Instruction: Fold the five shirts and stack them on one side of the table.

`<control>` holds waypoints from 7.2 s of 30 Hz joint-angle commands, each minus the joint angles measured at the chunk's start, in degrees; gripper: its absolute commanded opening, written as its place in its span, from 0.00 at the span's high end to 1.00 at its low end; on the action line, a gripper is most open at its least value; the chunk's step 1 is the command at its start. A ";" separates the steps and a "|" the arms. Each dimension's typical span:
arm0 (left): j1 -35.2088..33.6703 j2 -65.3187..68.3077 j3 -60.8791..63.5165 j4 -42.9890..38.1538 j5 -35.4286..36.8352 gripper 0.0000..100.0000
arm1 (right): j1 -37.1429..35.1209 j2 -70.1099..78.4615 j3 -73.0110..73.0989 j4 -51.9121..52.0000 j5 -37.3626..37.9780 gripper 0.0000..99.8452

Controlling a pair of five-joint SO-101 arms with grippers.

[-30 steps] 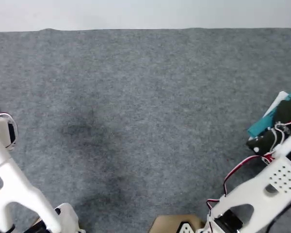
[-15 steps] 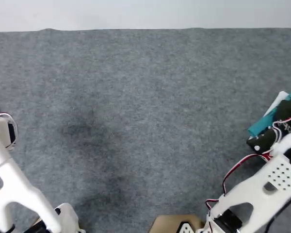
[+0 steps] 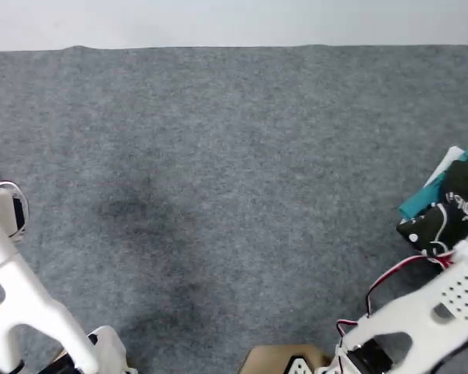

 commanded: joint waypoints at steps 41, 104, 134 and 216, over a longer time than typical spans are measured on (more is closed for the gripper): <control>0.62 -1.93 -0.40 0.53 -0.53 1.00 | 6.11 2.77 -10.81 4.62 7.82 0.99; 7.38 -1.93 -0.48 0.62 -0.26 1.00 | -12.79 1.27 -8.18 3.65 -8.53 0.99; 7.56 -1.93 -0.40 0.62 -0.18 1.00 | -17.71 0.40 -8.79 4.53 -10.11 0.99; -20.31 -9.14 24.13 -30.77 -19.78 0.88 | -8.31 -92.00 81.23 3.38 -3.08 0.99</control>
